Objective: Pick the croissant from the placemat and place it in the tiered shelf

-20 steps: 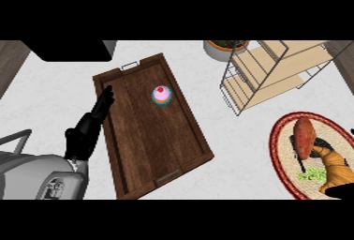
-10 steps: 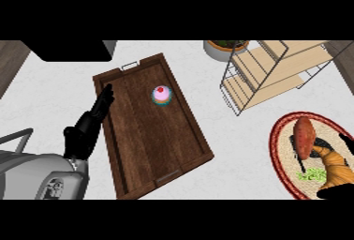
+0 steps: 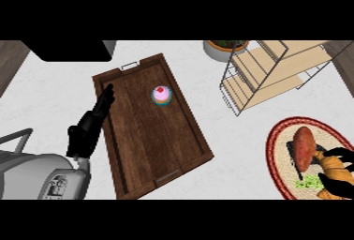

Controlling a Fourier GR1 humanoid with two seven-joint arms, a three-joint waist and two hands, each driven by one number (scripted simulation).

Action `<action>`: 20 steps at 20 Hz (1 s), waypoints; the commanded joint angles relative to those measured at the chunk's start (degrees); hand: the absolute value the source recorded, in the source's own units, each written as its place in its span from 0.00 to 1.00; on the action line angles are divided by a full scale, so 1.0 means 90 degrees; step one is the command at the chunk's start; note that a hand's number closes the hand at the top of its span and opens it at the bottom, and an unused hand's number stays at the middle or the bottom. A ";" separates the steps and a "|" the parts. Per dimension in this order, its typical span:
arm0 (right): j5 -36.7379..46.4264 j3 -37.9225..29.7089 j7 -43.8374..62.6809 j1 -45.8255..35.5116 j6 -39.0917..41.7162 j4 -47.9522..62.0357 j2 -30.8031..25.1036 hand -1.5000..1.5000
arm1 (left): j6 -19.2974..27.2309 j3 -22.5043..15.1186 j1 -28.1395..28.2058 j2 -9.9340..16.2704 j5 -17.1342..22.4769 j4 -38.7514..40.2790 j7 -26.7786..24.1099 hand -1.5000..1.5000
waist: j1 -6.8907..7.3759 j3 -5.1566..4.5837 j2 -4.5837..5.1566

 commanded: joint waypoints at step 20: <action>0.0351 0.4079 -0.0730 0.1157 0.0370 -0.3624 0.2178 1.00 | 0.0063 -0.0115 0.0182 -0.0161 -0.0187 -0.0125 0.0038 0.50 | -0.0104 0.0021 -0.0026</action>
